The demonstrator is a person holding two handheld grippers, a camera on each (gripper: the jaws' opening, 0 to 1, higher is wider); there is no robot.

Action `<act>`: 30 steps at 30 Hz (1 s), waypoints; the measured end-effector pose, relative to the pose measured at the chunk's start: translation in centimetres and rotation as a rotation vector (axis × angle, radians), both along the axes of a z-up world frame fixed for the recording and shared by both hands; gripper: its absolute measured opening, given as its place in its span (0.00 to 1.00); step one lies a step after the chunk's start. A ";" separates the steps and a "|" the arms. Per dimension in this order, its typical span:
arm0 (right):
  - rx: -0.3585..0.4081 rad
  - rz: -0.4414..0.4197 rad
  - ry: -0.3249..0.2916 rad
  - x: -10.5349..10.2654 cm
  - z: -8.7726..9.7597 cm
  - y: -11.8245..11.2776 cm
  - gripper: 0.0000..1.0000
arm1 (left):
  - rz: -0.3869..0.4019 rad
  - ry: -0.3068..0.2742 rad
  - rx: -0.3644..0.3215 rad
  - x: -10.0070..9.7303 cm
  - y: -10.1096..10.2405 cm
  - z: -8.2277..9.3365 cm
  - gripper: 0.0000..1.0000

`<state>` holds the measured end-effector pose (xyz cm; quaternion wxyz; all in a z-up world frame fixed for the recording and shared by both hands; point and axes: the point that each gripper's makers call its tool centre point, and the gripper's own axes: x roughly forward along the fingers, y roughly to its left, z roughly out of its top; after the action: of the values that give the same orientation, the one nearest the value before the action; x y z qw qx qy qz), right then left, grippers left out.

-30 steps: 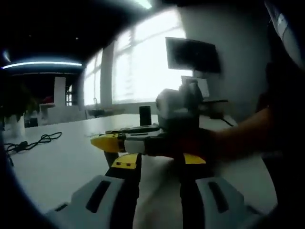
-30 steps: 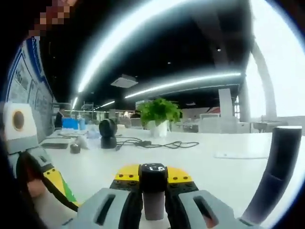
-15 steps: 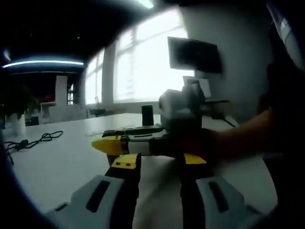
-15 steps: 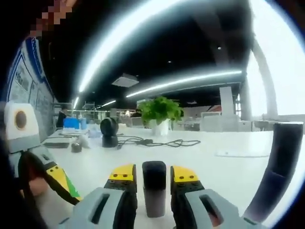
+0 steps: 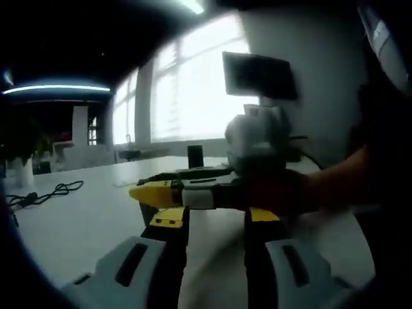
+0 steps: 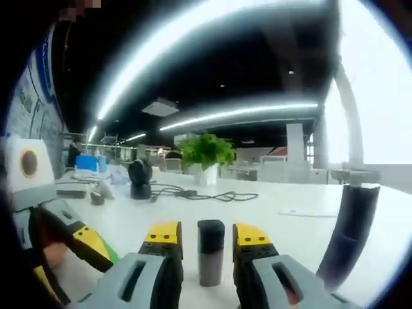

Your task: Pick up cosmetic bottle twist off cap place on table pick up cap screw tight cap place on table

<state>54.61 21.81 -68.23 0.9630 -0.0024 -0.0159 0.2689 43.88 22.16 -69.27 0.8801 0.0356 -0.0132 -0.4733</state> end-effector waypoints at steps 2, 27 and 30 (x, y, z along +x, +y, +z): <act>0.019 0.007 0.006 0.0 0.4 -0.2 0.24 | 0.000 -0.004 0.000 0.0 0.0 0.0 0.24; 0.044 0.018 -0.032 -7.7 0.8 -9.0 0.23 | 0.080 0.009 -0.081 -0.6 2.7 0.9 0.24; 0.027 0.032 -0.023 -8.7 0.3 -10.2 0.22 | 0.088 0.004 -0.069 -0.4 2.8 0.8 0.25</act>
<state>45.95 11.58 -67.97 0.9583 0.0080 -0.0305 0.2840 43.47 24.92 -68.52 0.9007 0.0047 -0.0263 -0.4337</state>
